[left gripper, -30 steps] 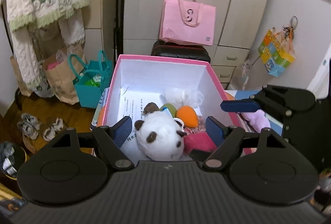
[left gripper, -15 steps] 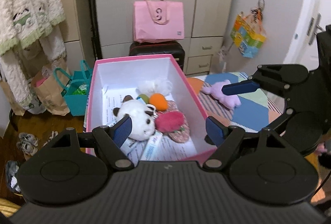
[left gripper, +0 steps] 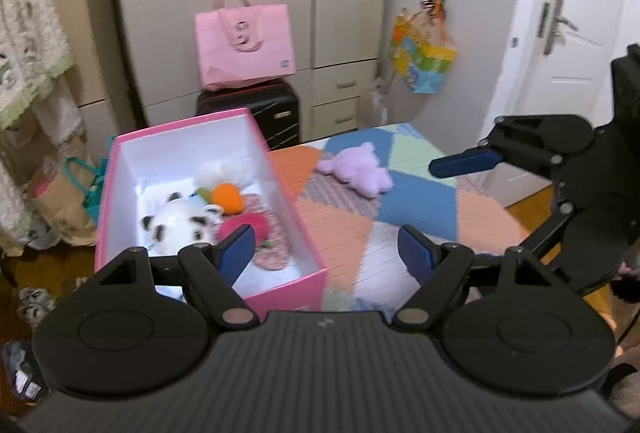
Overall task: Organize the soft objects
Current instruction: 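Move the left gripper back toward the lilac bear plush on the table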
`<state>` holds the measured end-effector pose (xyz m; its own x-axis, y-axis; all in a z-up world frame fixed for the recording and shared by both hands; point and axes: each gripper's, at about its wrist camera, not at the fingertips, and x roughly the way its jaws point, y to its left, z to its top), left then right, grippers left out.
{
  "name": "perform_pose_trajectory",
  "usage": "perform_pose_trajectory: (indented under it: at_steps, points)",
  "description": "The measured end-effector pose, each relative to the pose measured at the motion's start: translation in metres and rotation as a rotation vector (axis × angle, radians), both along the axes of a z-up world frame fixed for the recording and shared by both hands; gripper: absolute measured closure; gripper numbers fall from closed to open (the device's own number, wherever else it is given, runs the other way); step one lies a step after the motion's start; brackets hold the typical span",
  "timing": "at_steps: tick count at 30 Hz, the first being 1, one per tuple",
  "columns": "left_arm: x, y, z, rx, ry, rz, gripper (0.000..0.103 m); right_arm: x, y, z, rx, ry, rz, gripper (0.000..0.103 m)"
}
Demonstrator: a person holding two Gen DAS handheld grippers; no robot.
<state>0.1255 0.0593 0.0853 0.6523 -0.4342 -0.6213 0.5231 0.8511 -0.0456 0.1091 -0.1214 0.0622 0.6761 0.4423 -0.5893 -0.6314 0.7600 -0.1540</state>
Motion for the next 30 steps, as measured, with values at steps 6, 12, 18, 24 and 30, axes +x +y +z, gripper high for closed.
perform_pose_trajectory:
  at_steps: [6, 12, 18, 24, 30]
  points:
    - [-0.004, -0.031, 0.004, -0.010, -0.006, -0.041, 0.025, -0.010, -0.028, -0.004, 0.002, -0.012, -0.011, 0.019]
    - [0.012, -0.069, -0.010, -0.009, 0.014, -0.066, 0.025, 0.002, -0.058, -0.020, 0.082, 0.010, -0.022, 0.019]
    - [0.040, -0.100, -0.030, -0.024, 0.059, -0.058, 0.025, 0.023, -0.076, -0.044, 0.100, -0.006, -0.063, 0.019]
    - [0.068, -0.125, -0.051, -0.049, 0.071, -0.031, 0.025, 0.051, -0.089, -0.072, 0.101, -0.030, -0.114, 0.019]
    - [0.097, -0.137, -0.075, -0.107, 0.119, 0.009, 0.026, 0.084, -0.097, -0.096, 0.114, -0.012, -0.140, 0.019]
